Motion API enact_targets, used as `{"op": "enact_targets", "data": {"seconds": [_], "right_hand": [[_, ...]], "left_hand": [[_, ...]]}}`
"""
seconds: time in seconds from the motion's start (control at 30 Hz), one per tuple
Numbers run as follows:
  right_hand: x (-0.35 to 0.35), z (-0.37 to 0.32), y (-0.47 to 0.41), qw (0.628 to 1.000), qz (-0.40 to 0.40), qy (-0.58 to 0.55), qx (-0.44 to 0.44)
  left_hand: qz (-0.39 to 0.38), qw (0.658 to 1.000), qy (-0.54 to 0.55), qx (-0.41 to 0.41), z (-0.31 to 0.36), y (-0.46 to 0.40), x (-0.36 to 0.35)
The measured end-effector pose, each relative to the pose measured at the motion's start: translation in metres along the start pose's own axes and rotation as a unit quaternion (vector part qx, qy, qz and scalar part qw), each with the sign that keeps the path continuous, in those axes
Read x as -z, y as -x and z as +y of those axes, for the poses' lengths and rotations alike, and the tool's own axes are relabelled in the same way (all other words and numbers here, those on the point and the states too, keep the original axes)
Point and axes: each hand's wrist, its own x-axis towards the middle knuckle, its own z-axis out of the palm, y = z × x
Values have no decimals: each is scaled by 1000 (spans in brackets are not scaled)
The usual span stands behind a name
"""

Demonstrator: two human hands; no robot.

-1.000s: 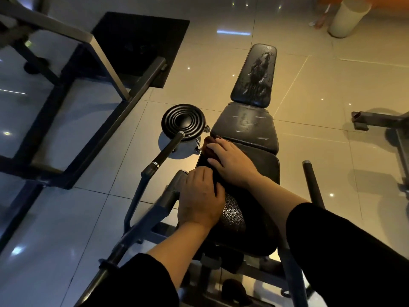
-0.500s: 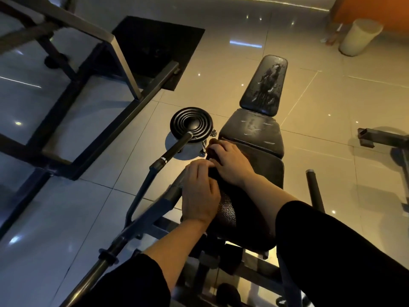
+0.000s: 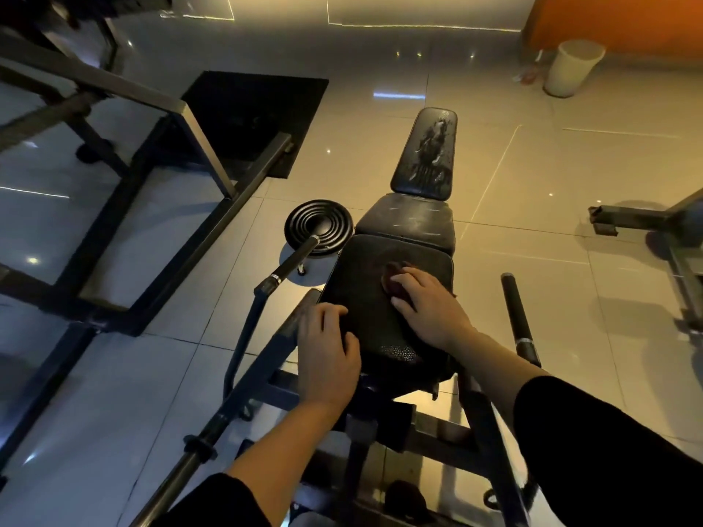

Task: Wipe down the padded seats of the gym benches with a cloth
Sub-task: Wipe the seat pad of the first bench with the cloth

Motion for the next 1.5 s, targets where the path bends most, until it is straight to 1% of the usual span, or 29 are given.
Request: {"op": "enact_targets", "data": {"seconds": [0.07, 0.13, 0.17, 0.27, 0.3, 0.37, 0.4, 0.47, 0.5, 0.53, 0.57, 0.6, 0.63, 0.67, 0.73, 0.8, 0.83, 0.87, 0.93, 1.0, 1.1, 1.23, 1.5], "right_hand": [[0, 3, 8, 998, 26, 0, -58], [-6, -15, 16, 997, 32, 14, -66], [-10, -29, 21, 998, 27, 17, -45], [-20, -60, 36, 998, -8, 14, 63], [-20, -63, 39, 996, -24, 5, 84], [-14, -60, 41, 995, -34, -32, 89], [-8, -57, 40, 995, -12, -56, 76], [6, -50, 34, 993, 80, -84, 16], [14, -46, 30, 990, 122, -71, -19], [20, -44, 26, 988, 138, -48, -47], [25, -42, 23, 990, 122, -28, -62], [27, -42, 21, 995, 82, -19, -60], [27, -41, 21, 998, 41, -16, -45], [26, -39, 22, 999, 19, -10, -24], [20, -35, 23, 999, 36, -1, 7], [12, -35, 20, 998, 61, -6, 5], [6, -37, 17, 999, 53, -12, 5], [-2, -40, 15, 999, 27, -15, 13], [-20, -45, 12, 999, -22, 19, 43], [-28, -44, 5, 995, -24, 72, 58], [-25, -37, -20, 993, -17, 114, 41], [-21, -31, -58, 992, -24, 126, 16], [-11, -29, -105, 988, -33, 152, 4]], "left_hand": [[-34, 999, -21, -17, 1, 7, 1], [-47, 998, -37, -16, 1, 14, 1], [-47, 998, -40, -13, 2, 16, 2], [-42, 999, -25, -1, 6, 19, 4], [-42, 999, -22, -1, 7, 18, 6], [-52, 998, -22, -13, 9, 15, 11], [-58, 998, -23, -22, 10, 12, 14], [-62, 997, -31, -38, 11, 5, 18], [-62, 997, -34, -43, 12, 2, 19], [-62, 996, -35, -47, 15, -2, 19], [-64, 996, -34, -49, 17, -5, 18], [-67, 996, -33, -50, 20, -8, 18], [-71, 996, -34, -51, 21, -10, 17], [-74, 995, -36, -51, 22, -12, 15], [-76, 995, -44, -52, 18, -15, 13], [-79, 994, -49, -51, 10, -18, 10], [-76, 995, -50, -49, 5, -20, 9], [-70, 995, -53, -47, 0, -22, 8], [-61, 996, -61, -38, -9, -28, 6], [-64, 995, -71, -37, -15, -35, 3], [-85, 992, -80, -50, -17, -51, -3], [-84, 991, -86, -60, -14, -70, -13], [-33, 993, -93, -60, -19, -71, -22]]}}
